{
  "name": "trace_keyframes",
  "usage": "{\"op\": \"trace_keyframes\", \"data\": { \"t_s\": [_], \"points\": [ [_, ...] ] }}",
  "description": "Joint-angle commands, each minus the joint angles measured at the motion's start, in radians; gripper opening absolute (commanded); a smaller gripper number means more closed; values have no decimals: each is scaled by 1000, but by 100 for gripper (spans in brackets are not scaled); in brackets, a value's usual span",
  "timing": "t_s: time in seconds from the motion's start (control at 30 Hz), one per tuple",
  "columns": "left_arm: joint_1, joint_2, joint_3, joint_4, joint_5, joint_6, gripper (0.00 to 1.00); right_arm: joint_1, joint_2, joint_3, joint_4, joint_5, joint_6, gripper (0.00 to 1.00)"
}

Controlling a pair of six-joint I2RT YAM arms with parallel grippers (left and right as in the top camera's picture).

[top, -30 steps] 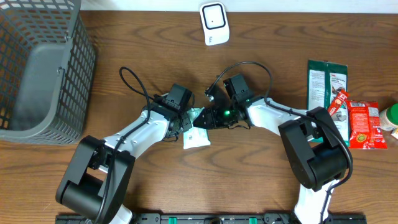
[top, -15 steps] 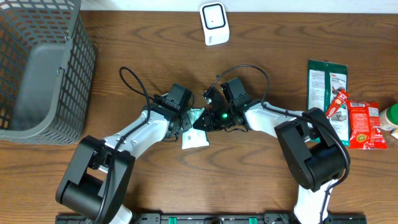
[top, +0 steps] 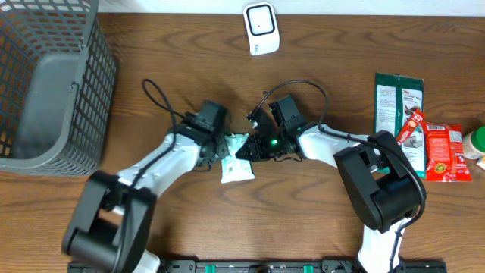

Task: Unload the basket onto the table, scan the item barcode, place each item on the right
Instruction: 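Grasp the mint wipes pack with the right gripper beside the left gripper, then lift the mint pack with the right gripper and release the left gripper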

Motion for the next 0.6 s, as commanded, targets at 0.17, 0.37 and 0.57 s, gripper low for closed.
{"op": "trace_keyframes", "data": {
  "t_s": [0.17,0.37,0.57],
  "points": [
    [164,-306,29,-217,23,50,28,-14,-51,-13,-11,-48,-111,1],
    [190,-333,29,-290,337,248,24,-14,-157,-13,-12,-49,-95,1],
    [189,-333,29,-294,569,294,23,-14,-269,-13,-10,-36,-32,1]
  ]
}}
